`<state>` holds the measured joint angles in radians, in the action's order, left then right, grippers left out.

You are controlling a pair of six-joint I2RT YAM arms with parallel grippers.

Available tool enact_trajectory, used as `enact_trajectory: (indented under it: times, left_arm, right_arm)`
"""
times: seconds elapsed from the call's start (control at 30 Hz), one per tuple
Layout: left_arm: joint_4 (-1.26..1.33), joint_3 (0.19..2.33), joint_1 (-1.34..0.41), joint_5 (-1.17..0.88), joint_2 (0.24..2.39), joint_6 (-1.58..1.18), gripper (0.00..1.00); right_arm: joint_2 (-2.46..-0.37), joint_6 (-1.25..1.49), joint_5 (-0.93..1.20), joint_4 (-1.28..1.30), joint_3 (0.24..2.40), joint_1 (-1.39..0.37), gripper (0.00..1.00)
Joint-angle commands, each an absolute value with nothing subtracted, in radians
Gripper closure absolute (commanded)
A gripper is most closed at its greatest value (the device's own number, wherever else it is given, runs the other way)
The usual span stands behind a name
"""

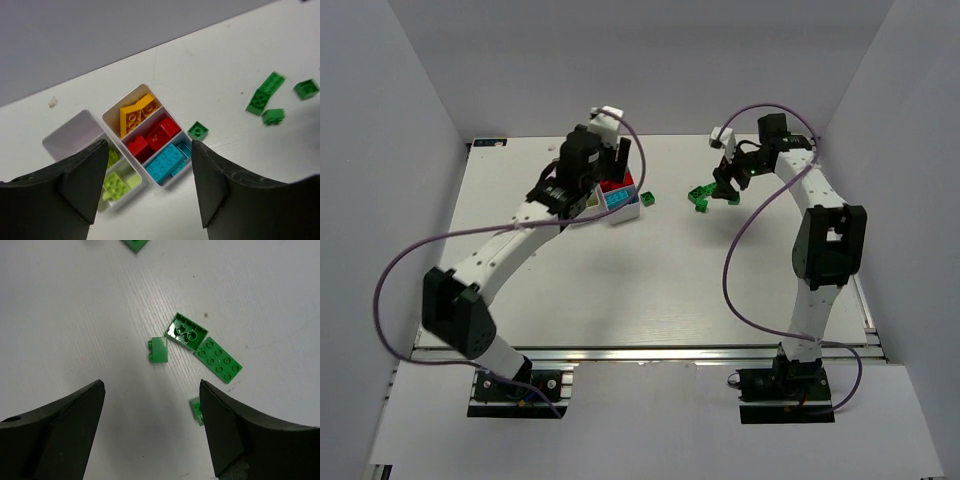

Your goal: Sort the legos into containers by color

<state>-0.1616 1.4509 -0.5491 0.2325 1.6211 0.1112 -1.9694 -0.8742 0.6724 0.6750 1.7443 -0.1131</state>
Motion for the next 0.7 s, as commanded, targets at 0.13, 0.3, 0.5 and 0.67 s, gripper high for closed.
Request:
enact_trajectory:
  times: [0.13, 0.3, 0.5, 0.67]
  left_arm:
    - [-0.241, 1.221, -0.532, 0.316, 1.326, -0.307, 0.19]
    - [-0.271, 1.071, -0.531, 0.357, 1.135, -0.428, 0.16]
    - [-0.316, 0.933, -0.529, 0.42, 0.96, -0.549, 0.14]
    - [-0.353, 0.893, -0.529, 0.477, 0.882, -0.603, 0.12]
  right_arm:
    - [-2.098, -1.364, 0.732, 0.945, 1.833, -0.117, 0.16]
    - [-2.166, -1.302, 0.715, 0.815, 1.841, -0.124, 0.17]
    - [-2.206, -1.243, 0.736, 0.733, 1.836, -0.133, 0.19]
    - [-2.212, -1.195, 0.71, 0.643, 1.793, -0.155, 0.22]
